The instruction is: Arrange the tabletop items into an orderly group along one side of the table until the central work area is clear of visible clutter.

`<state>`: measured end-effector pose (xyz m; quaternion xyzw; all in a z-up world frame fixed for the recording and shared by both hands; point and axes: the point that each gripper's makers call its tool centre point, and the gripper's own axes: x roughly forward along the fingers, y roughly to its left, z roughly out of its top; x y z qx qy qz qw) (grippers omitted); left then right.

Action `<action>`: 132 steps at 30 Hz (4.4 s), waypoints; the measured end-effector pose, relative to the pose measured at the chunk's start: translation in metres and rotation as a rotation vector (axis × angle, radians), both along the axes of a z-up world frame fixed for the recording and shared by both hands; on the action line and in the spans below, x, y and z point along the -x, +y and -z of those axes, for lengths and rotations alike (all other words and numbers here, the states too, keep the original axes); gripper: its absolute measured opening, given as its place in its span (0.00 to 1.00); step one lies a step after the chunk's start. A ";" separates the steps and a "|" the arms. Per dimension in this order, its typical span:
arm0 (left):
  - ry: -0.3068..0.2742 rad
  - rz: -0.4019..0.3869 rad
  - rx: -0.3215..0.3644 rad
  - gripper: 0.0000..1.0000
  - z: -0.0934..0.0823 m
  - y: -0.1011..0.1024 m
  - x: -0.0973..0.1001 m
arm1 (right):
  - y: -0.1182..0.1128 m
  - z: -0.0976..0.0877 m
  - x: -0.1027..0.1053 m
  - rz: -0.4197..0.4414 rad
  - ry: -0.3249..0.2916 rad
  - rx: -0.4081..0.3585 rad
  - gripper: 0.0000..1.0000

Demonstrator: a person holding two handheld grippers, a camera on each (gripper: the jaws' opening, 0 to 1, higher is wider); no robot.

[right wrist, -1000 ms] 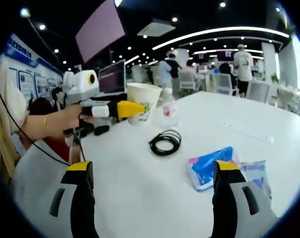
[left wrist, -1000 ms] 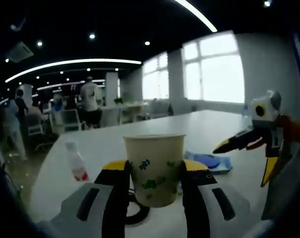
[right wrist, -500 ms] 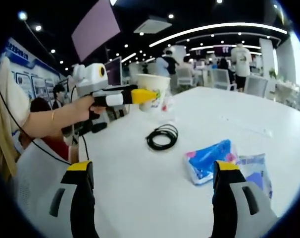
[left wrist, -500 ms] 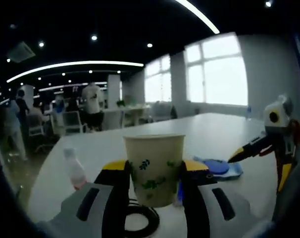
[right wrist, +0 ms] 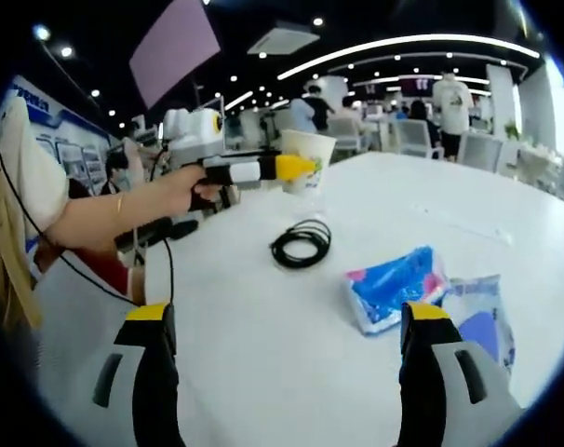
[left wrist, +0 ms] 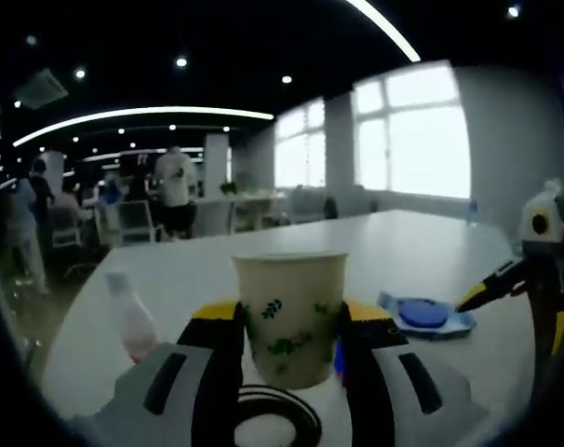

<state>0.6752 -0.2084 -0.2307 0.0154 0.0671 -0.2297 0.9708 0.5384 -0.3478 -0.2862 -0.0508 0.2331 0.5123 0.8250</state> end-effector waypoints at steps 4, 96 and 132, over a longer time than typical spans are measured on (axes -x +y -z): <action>0.010 -0.013 -0.012 0.38 0.008 0.005 -0.012 | 0.001 0.004 0.002 -0.011 0.007 0.008 1.00; 0.163 -0.238 -0.056 0.39 0.127 0.056 -0.090 | -0.021 0.036 -0.006 0.033 0.072 0.096 0.99; 0.253 -0.113 -0.099 0.95 0.102 0.019 -0.045 | -0.030 -0.006 -0.030 0.105 -0.064 0.050 0.99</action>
